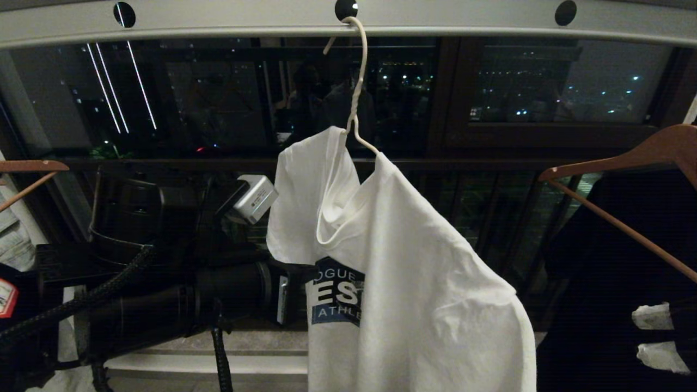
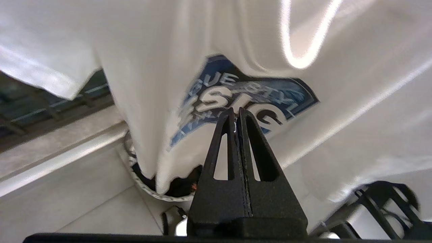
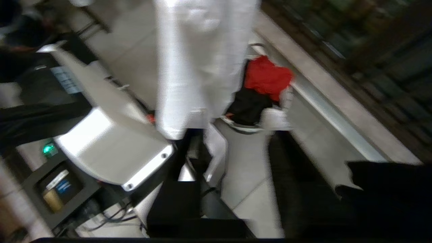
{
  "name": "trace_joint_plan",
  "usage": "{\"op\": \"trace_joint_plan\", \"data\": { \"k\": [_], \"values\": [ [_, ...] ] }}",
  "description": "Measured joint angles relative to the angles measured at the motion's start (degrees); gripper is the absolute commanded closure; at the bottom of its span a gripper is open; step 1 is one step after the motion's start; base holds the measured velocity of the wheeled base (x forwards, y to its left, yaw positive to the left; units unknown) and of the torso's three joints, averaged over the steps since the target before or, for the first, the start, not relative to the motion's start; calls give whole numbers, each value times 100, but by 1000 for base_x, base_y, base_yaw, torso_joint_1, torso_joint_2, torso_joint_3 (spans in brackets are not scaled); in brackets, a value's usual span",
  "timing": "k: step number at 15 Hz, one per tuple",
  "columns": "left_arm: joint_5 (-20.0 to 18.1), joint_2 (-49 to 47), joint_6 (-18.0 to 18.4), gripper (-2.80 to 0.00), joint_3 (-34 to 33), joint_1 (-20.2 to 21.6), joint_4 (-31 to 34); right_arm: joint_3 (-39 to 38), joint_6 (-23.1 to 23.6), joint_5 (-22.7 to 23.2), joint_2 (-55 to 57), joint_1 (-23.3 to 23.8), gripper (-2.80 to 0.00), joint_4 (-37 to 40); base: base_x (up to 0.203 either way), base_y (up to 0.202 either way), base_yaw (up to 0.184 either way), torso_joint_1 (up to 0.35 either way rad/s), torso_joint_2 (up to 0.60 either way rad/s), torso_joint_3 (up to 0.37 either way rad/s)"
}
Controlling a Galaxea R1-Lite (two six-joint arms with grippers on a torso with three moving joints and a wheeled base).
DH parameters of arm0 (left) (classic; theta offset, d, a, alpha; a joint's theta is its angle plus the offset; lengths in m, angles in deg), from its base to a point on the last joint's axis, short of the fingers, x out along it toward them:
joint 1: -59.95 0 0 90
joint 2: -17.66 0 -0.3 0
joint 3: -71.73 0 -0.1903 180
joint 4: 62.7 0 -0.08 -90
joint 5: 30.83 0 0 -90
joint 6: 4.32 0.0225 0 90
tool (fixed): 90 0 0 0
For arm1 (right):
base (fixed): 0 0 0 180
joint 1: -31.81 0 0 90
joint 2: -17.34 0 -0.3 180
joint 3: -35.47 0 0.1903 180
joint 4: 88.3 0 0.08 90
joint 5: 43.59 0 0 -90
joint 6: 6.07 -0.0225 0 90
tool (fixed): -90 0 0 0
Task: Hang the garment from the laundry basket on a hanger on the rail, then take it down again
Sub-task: Take the clothes off the clothes rack
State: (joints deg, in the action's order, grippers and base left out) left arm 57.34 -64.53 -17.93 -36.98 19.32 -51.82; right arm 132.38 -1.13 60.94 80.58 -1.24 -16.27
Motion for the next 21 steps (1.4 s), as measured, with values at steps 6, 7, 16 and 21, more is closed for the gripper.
{"op": "trace_joint_plan", "data": {
  "k": [6, 7, 16, 21],
  "values": [
    [26, -123, -27, 0, 41, -10, -9, -268, 84, 383, 205, -129, -280, -368, 0, 0, 0, 0, 0, 0],
    [27, -130, -27, 0, 41, -2, -9, -451, 99, 384, 242, -140, -280, -648, 0, 0, 0, 0, 0, 0],
    [30, -102, -27, 0, 45, -5, -9, -1683, 135, 21, 784, -137, 0, -2896, 0, 0, 0, 0, 0, 0],
    [35, -38, -25, 0, 50, 1, -8, -1729, 139, -9, 1119, 55, 0, -2896, 0, 0, 0, 0, 0, 0]
  ]
}}
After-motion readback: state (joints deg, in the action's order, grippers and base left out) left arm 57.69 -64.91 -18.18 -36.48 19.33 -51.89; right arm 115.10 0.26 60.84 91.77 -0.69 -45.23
